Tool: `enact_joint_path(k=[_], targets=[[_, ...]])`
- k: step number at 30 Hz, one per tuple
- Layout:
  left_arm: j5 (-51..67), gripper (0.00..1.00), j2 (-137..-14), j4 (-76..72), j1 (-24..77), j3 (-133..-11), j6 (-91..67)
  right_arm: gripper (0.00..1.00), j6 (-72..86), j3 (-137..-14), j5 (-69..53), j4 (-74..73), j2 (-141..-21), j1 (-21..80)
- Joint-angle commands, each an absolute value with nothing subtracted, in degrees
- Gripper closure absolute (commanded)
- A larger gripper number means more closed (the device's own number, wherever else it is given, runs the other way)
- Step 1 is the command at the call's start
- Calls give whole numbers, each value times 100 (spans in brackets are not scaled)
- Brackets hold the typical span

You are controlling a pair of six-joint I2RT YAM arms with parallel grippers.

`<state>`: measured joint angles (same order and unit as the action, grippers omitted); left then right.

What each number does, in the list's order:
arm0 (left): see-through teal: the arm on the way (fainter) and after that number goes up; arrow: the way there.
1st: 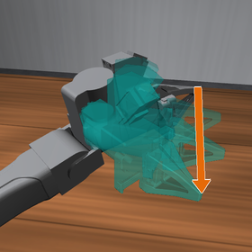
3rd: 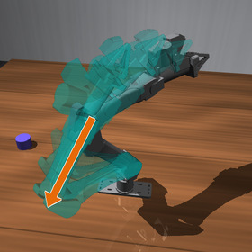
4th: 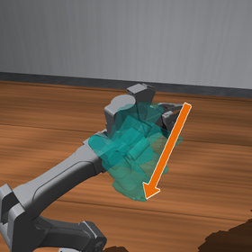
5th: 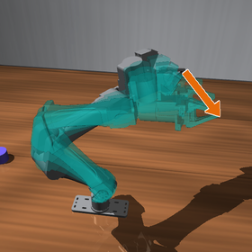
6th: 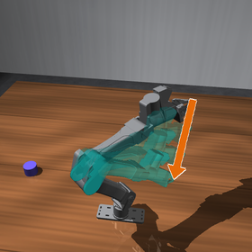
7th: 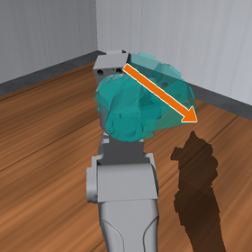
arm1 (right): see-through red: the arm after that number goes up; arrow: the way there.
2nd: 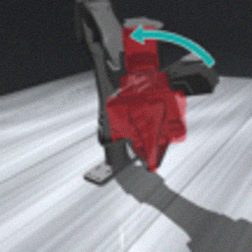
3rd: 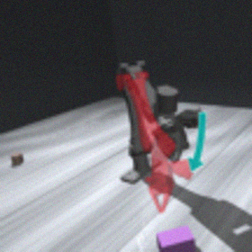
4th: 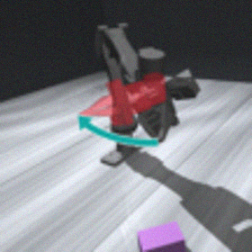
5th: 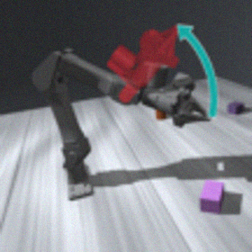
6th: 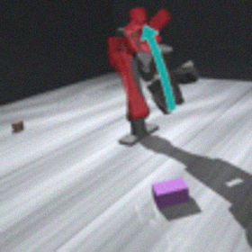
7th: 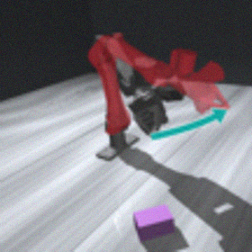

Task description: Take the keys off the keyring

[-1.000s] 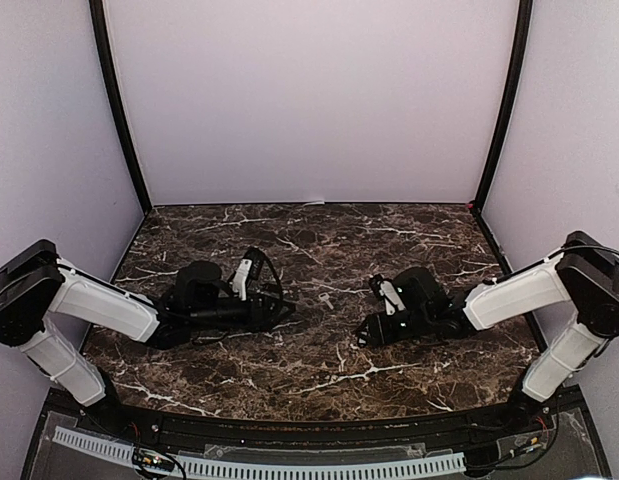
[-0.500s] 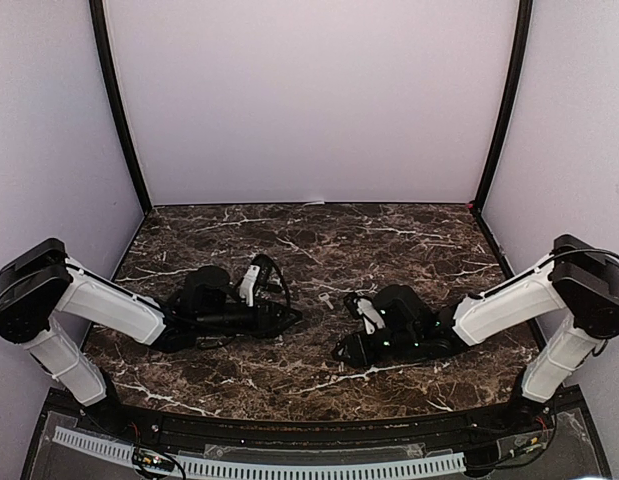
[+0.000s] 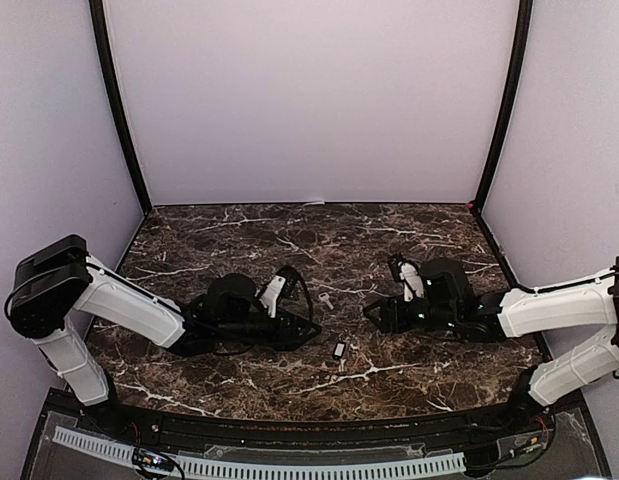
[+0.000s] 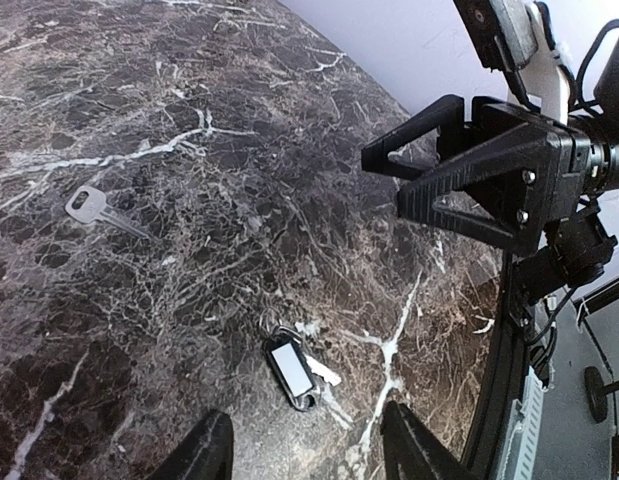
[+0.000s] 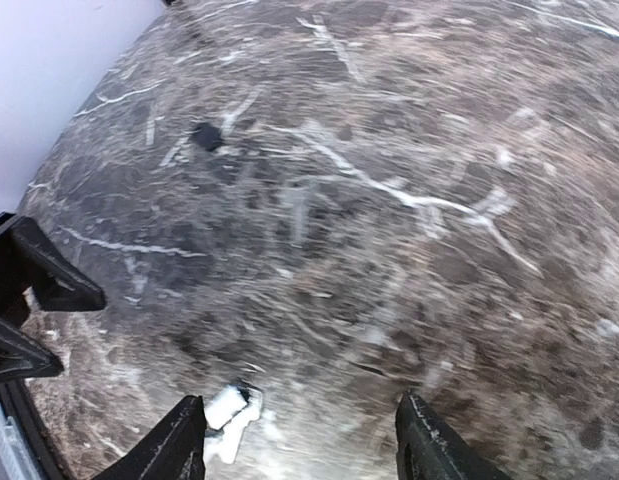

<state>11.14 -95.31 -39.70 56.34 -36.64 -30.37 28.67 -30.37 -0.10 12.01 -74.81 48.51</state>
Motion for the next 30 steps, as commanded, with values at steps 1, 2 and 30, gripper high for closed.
enact_joint_path(k=[1,2,30], targets=[[951,46,-9913,-3384,5884,-4312,-2816,35,2734,-2660,-12,1375,-7124,4401],[945,46,-10001,-3290,5939,-4435,-2822,34,2760,-2609,-36,1373,-7030,4315],[632,53,-11489,-2203,6028,-6051,-2803,29,3220,-1958,-94,1659,-6414,4034]])
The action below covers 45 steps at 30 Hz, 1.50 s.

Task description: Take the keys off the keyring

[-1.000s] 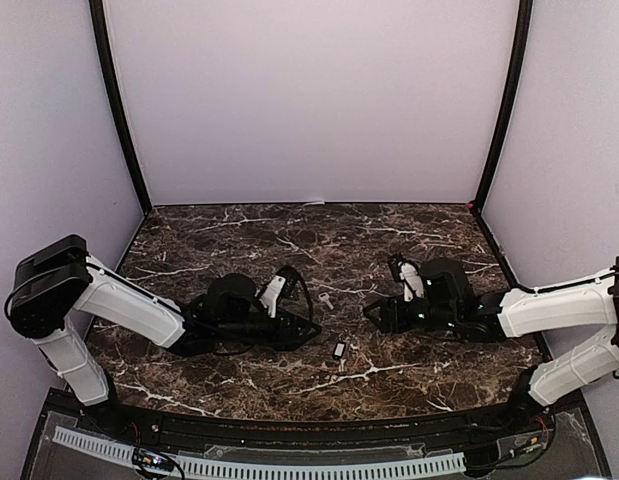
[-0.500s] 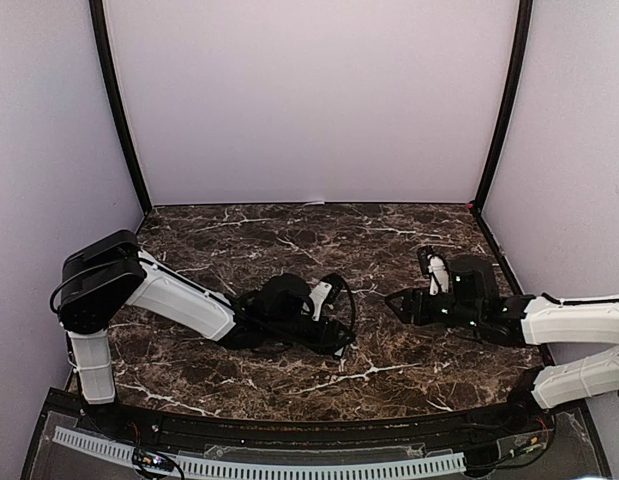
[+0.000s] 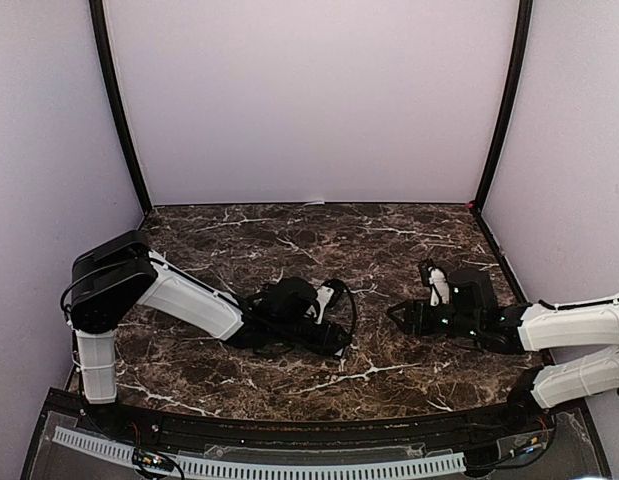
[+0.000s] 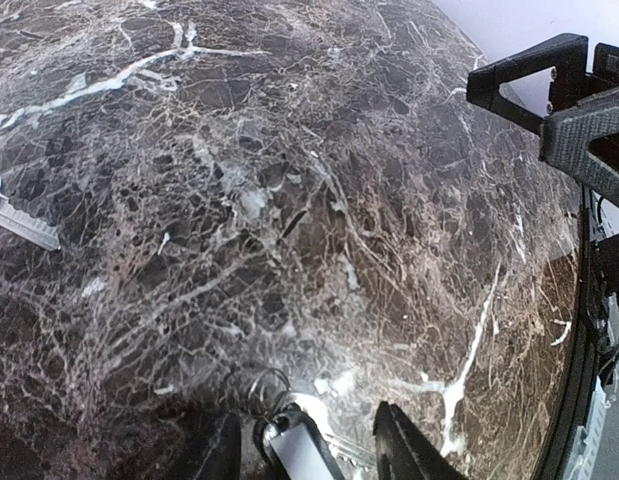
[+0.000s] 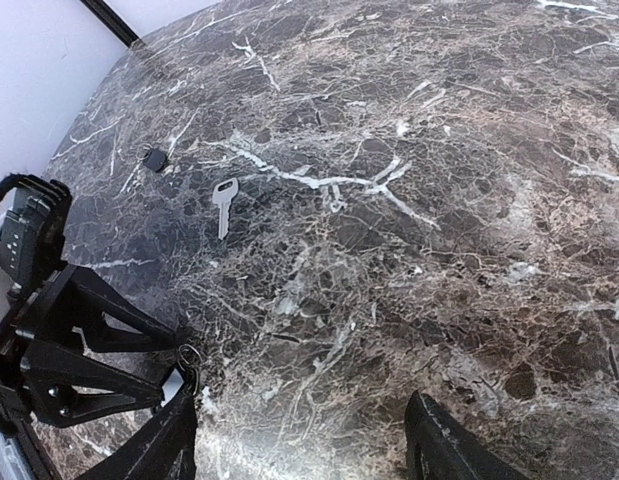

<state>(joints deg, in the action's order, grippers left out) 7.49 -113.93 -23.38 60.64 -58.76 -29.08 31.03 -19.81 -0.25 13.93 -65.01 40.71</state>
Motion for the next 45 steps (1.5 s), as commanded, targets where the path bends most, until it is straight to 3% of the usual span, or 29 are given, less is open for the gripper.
enact_joint_path(k=[1,9,13,23,30,38,45], targets=[[629,55,-11514,-2220,6010,-6047,-2808,29,3230,-1945,-103,1663,-6385,4034],[886,62,-11679,-2420,5933,-6032,-2770,29,3304,-1829,-89,1671,-6295,4034],[948,71,-11681,-2525,5933,-5987,-2751,29,3318,-1820,-96,1679,-6311,4028],[946,77,-11785,-2583,5933,-6014,-2757,29,3323,-1846,-123,1692,-6317,4033],[995,100,-11752,-2739,5933,-5993,-2762,29,3303,-1877,-173,1688,-6278,4038],[1351,100,-10759,-3969,5932,-5205,-2700,31,2933,-1678,-884,2312,-5876,4035],[1686,100,-9872,-4128,5933,-4867,-2567,35,2561,-1445,-1914,3285,-5165,4270]])
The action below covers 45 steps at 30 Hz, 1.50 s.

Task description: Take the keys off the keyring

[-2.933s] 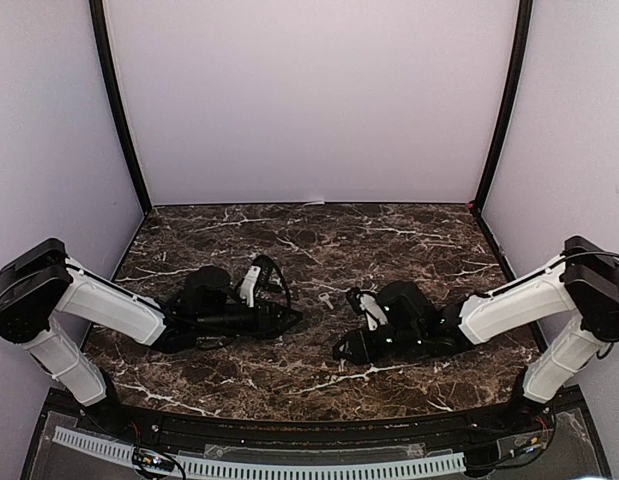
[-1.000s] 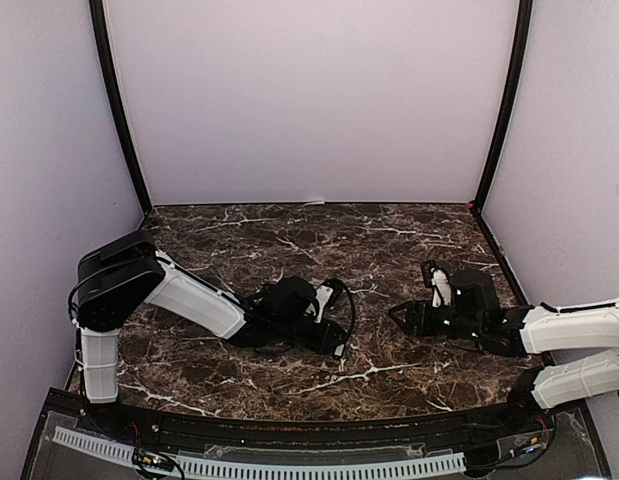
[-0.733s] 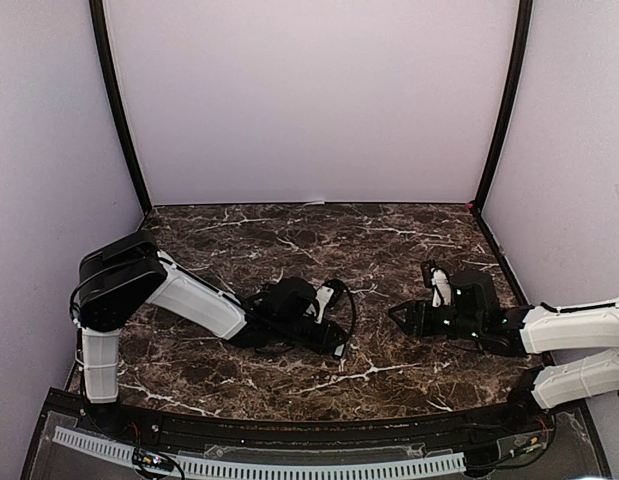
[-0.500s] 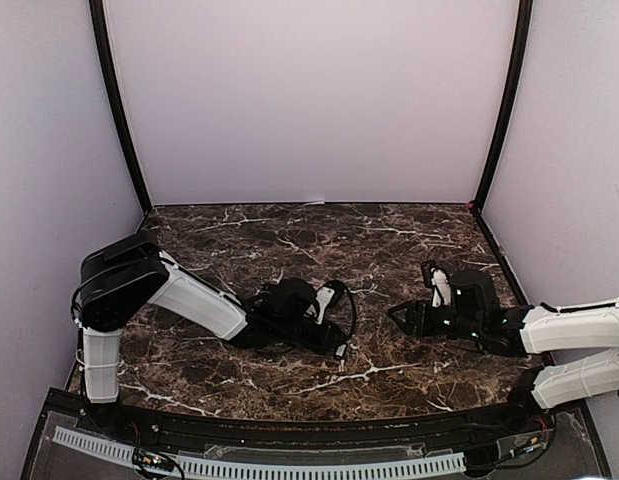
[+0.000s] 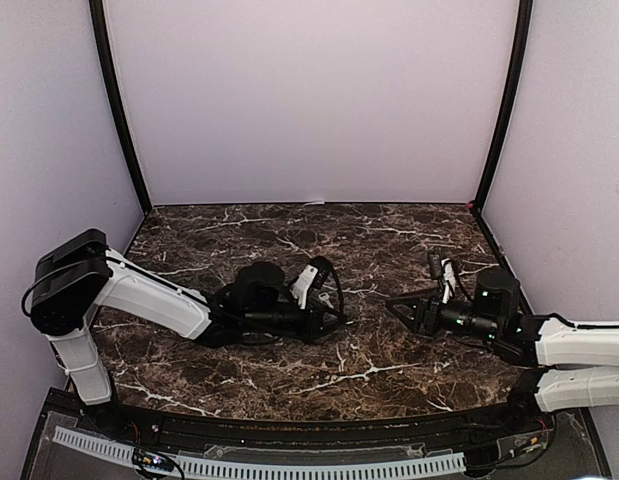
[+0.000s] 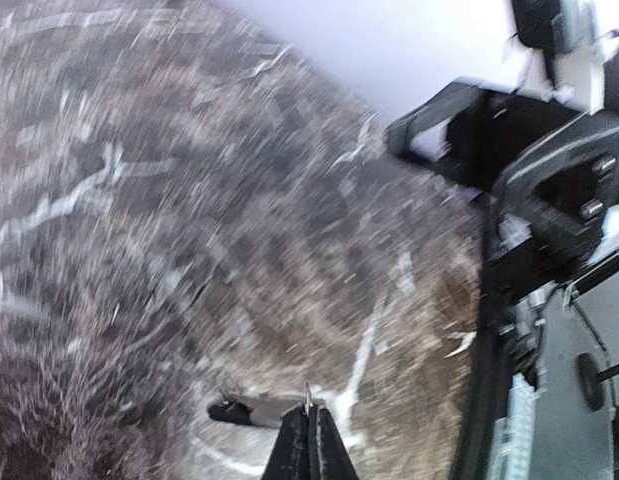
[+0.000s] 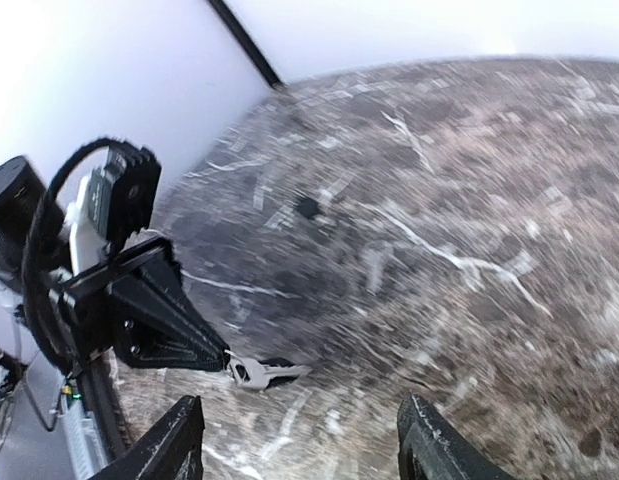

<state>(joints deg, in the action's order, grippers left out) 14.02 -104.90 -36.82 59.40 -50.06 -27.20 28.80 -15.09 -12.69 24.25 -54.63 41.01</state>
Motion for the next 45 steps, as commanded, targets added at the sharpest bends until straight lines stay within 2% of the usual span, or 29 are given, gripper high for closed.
enact_joint_path(k=[1,10,19,25,45], targets=[[1723,100,-9784,-4092,5933,-4861,-2561,36,2467,-1467,-1903,3295,-5096,4382],[2286,100,-9198,-3884,5926,-5036,-2640,44,1327,-1763,-385,3158,-5173,5789],[2485,100,-8877,-3647,5924,-5072,-2612,59,863,-1808,407,3791,-5706,6150],[2371,100,-8752,-3644,5924,-5030,-2605,59,823,-1928,126,4029,-6049,6286],[2145,100,-8659,-3679,5924,-4964,-2769,64,414,-2169,1319,4387,-6976,6912]])
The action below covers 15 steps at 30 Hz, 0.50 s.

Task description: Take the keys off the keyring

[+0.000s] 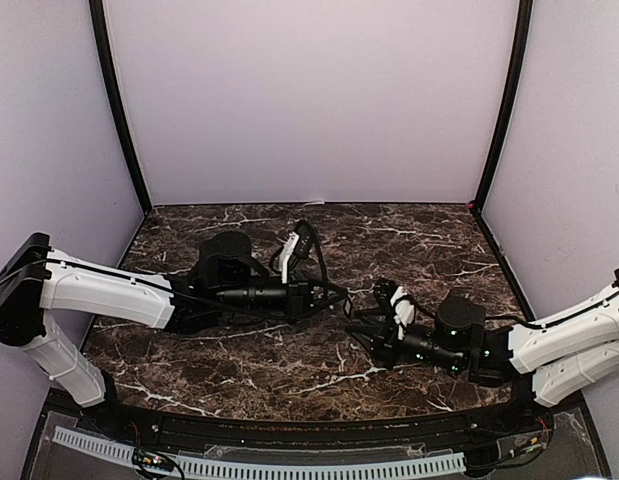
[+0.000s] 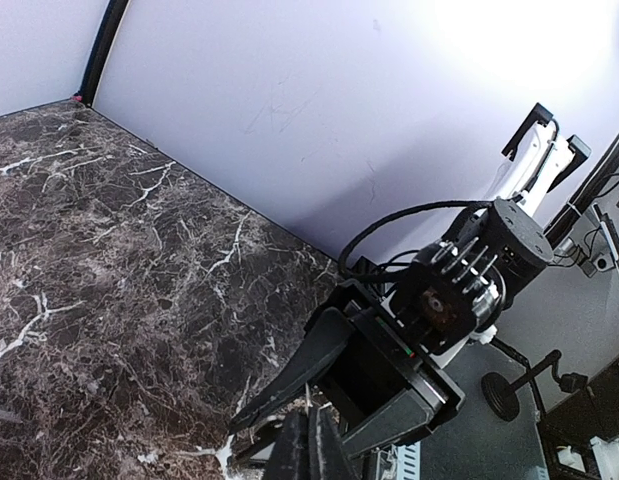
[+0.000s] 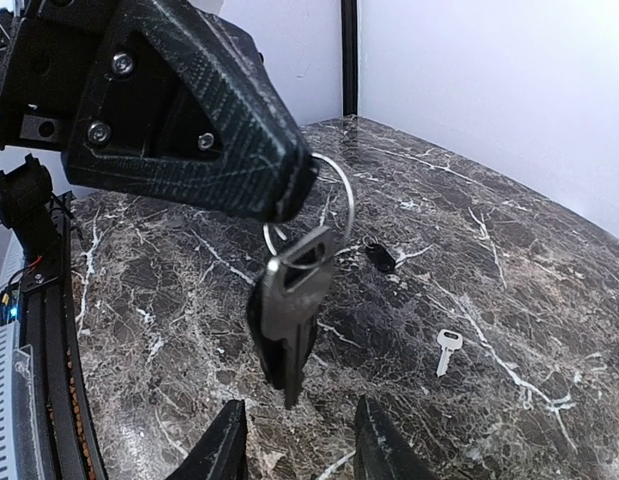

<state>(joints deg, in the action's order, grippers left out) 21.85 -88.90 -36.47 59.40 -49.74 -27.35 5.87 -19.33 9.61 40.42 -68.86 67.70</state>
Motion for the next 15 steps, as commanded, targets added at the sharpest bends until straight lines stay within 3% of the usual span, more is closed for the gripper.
enact_joint_path(k=[1,15], targets=[[2145,100,-8657,-3682,5924,-4971,-2776,64,378,-2203,1369,4401,-7013,6943],[2114,100,-8628,-3547,5923,-5009,-2809,69,136,-2396,2482,4623,-7435,7187]])
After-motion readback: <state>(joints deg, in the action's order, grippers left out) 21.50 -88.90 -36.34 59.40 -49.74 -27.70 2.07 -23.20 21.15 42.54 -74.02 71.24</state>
